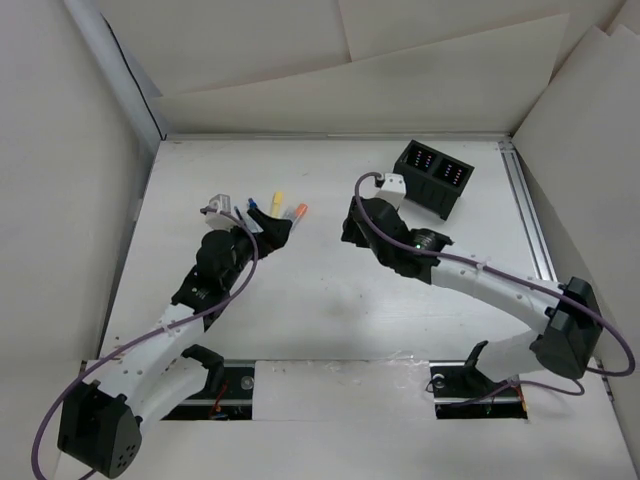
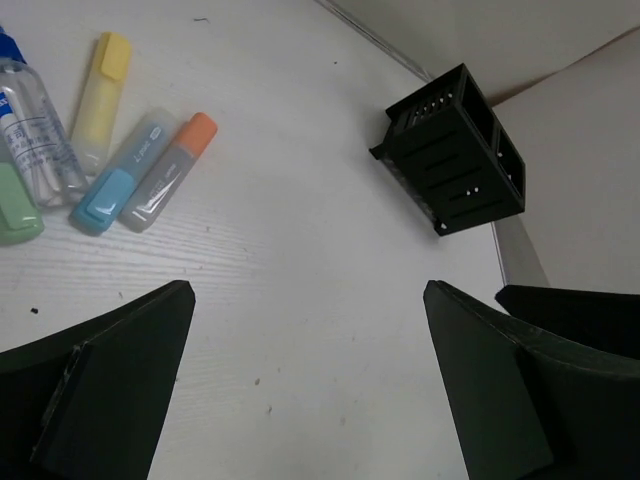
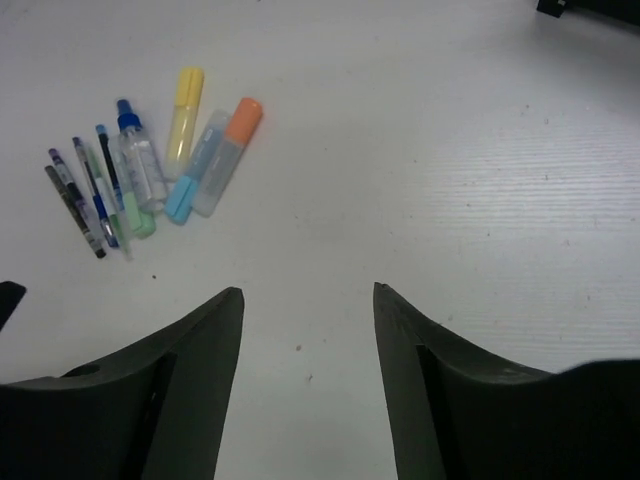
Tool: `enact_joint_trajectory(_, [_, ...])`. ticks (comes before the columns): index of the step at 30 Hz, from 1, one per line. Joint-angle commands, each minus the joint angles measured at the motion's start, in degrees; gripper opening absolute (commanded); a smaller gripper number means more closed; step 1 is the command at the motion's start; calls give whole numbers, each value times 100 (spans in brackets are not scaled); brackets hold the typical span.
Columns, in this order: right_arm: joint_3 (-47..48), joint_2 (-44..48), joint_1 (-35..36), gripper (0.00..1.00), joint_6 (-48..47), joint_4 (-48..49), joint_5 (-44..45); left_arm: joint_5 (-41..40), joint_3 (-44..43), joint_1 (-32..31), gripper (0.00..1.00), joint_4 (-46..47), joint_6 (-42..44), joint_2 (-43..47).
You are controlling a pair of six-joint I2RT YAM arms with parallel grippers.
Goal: Sort the stationery into containers
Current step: Pick up the pen from the center of the board.
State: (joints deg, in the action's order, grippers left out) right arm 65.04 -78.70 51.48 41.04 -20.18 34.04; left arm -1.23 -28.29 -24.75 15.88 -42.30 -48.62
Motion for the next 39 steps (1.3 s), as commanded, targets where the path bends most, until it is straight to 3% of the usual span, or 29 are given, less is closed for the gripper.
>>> enact_joint_trajectory(1, [158, -347, -51, 62, -183, 515, -205, -227, -1, 14, 100, 410, 73, 248])
enact_joint_trajectory(3, [343, -655, -120, 71, -184, 576, -266, -595, -228, 14, 100, -4, -84, 248])
enact_joint_trajectory(6, [553, -1050, -270, 71, -184, 822, -494, -633, -282, -142, 100, -42, 107, 248])
enact_joint_trajectory(9, [834, -1454, -498, 47, -184, 1007, -776, 78, 269, -223, 100, 968, 476, 536])
enact_joint_trajectory(10, [931, -1551, -560, 14, -184, 1008, -828, 80, 367, -223, 100, 1065, 530, 590])
enact_joint_trajectory(11, [1019, -1639, -691, 3, -184, 1008, -968, -269, 368, -223, 100, 1066, 652, 591])
enact_joint_trajectory(12, [1185, -1797, -692, 0, -184, 1077, -970, -542, 160, -223, 100, 483, 653, 591])
enact_joint_trajectory(15, [1458, -2105, -824, 0, -184, 1131, -1110, -1168, -342, -223, 100, -418, 626, 424])
enact_joint_trajectory(20, [2442, -3044, -824, 1, -236, 675, -1084, -1950, -317, -223, 100, -639, 442, 519])
enact_joint_trajectory(23, [2986, -3554, -876, 19, -184, 473, -1101, -1951, -168, -223, 100, -533, 547, 651])
enact_joint_trajectory(24, [3137, -3695, -877, 36, -132, 411, -1180, -1881, -115, -223, 100, -533, 548, 652])
enact_joint_trajectory(27, [3664, -4204, -930, 54, -131, 201, -1312, -1556, -53, -223, 100, -331, 731, 705])
enact_joint_trajectory(28, [3796, -4337, -930, 56, -131, 130, -1365, -1503, -53, -223, 94, -279, 732, 635])
enact_joint_trajectory(29, [3936, -4460, -930, 58, -131, 51, -1426, -1389, -53, -223, 80, -217, 793, 635])
enact_joint_trajectory(31, [4323, -4821, -930, 59, -131, -134, -1514, -1335, -106, -223, 39, -217, 794, 468])
enact_joint_trajectory(32, [4594, -5039, -930, 60, -79, -283, -1567, -1283, -237, -223, 34, -356, 794, 354])
enact_joint_trajectory(39, [5352, -5700, -930, 60, -78, -652, -1682, -1494, -291, -223, 44, -480, 680, 353])
